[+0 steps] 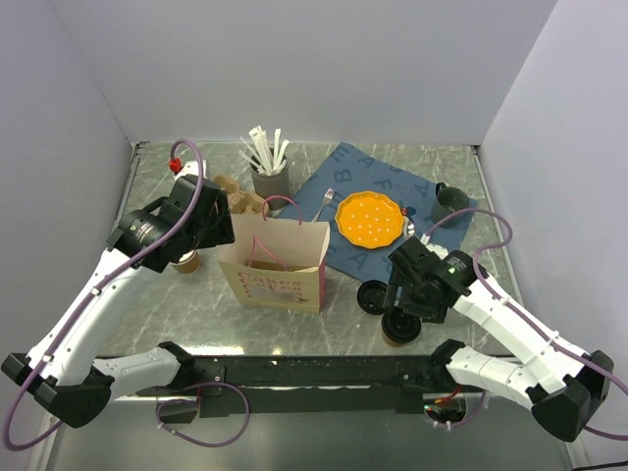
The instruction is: Pack the takeout coffee
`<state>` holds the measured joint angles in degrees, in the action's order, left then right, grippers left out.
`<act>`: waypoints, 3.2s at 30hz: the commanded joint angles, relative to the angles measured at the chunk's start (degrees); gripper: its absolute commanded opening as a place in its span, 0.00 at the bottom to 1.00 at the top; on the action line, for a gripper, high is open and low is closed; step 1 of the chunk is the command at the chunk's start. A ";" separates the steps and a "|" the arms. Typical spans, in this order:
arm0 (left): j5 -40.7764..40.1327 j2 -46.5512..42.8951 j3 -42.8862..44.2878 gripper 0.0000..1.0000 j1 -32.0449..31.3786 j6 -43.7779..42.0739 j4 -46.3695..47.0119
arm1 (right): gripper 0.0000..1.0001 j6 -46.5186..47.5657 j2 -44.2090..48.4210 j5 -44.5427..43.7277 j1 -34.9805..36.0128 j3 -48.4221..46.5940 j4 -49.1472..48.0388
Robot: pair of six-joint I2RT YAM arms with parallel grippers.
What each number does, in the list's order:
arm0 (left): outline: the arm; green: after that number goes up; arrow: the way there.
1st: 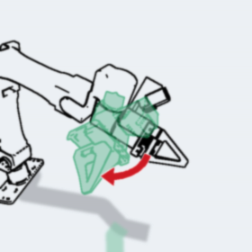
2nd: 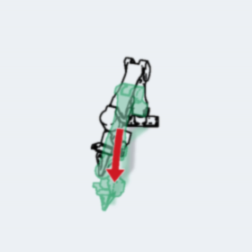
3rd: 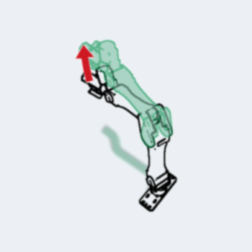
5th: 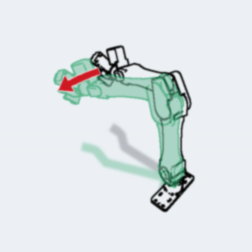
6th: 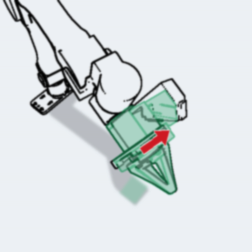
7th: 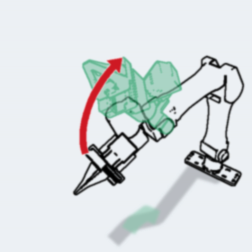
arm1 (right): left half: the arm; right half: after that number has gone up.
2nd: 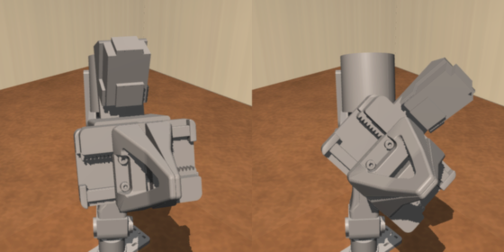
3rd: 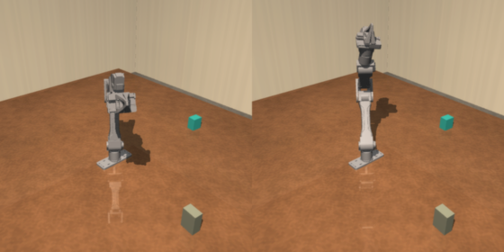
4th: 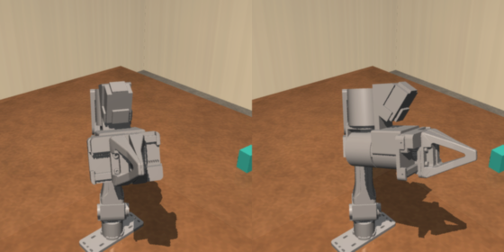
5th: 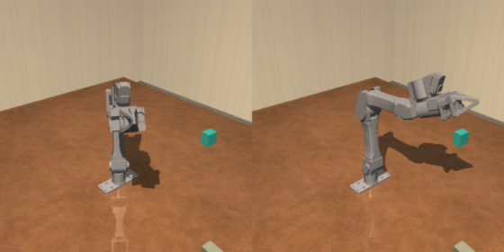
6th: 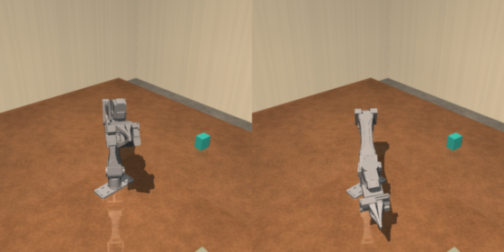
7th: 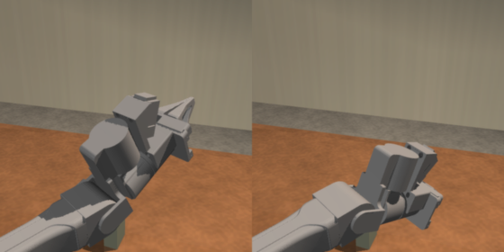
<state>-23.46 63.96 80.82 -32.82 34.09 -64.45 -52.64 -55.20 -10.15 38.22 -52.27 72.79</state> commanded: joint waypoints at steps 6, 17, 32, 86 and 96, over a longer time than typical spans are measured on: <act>-1.85 -0.95 -0.92 0.72 -0.14 -0.16 0.82 | 0.89 0.26 0.36 0.75 -0.34 3.92 -2.31; -2.03 -1.30 -0.92 0.72 -0.14 0.63 0.90 | 0.80 0.79 0.36 1.36 -0.25 5.60 -3.54; 3.25 0.90 -0.04 0.59 1.17 -0.86 2.92 | 0.54 6.49 -0.51 -0.39 -0.25 -8.80 7.09; 29.70 -10.61 -7.51 0.55 1.44 -1.84 3.18 | 0.44 29.88 -35.24 -13.40 37.19 -65.51 10.09; 36.38 -14.66 -11.20 0.52 1.44 -1.48 12.32 | 0.44 24.79 -37.08 -17.00 43.52 -62.34 9.91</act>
<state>8.93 50.68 70.65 -31.42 31.33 -57.89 -24.64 -91.90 -23.57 80.14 -114.63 77.76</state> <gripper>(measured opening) 0.535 0.783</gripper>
